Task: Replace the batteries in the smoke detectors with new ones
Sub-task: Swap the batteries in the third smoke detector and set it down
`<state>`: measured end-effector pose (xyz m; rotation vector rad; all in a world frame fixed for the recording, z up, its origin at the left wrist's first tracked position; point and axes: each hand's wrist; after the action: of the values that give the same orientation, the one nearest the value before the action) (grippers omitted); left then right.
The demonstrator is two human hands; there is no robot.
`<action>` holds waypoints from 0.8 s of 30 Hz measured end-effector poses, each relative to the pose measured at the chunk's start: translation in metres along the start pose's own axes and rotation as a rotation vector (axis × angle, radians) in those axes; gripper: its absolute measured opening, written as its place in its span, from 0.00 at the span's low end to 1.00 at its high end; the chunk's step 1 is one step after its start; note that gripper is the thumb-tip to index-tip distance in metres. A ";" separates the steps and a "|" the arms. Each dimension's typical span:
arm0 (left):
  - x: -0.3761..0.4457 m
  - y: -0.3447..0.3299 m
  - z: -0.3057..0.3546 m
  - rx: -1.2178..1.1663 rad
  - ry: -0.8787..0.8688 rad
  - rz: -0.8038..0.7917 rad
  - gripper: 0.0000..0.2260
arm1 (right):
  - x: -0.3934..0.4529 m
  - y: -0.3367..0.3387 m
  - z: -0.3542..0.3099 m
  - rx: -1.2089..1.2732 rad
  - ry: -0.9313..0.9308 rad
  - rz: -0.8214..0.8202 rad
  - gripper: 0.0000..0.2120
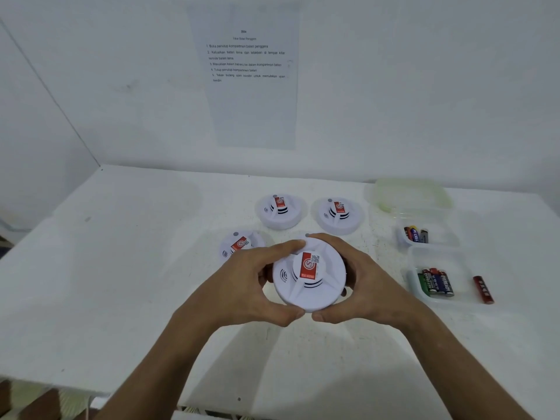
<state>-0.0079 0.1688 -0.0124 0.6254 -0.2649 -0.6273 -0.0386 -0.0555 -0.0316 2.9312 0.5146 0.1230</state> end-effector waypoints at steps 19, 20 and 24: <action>0.016 0.009 -0.006 0.021 -0.046 0.019 0.36 | 0.019 0.007 0.002 -0.008 0.001 -0.012 0.43; 0.016 0.010 -0.006 0.022 -0.052 0.015 0.35 | 0.019 0.008 0.002 -0.007 0.003 -0.010 0.43; 0.019 0.010 -0.006 0.027 -0.062 0.001 0.36 | 0.021 0.010 0.002 -0.001 0.014 0.001 0.43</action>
<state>0.0147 0.1662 -0.0101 0.6322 -0.3318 -0.6438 -0.0159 -0.0579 -0.0308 2.9322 0.5148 0.1434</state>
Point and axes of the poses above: each hand's wrist, its own x-axis towards the middle knuckle, its own y-axis out of the back of the hand, z = x × y, and after that the axes turned 6 degrees about x, right-handed
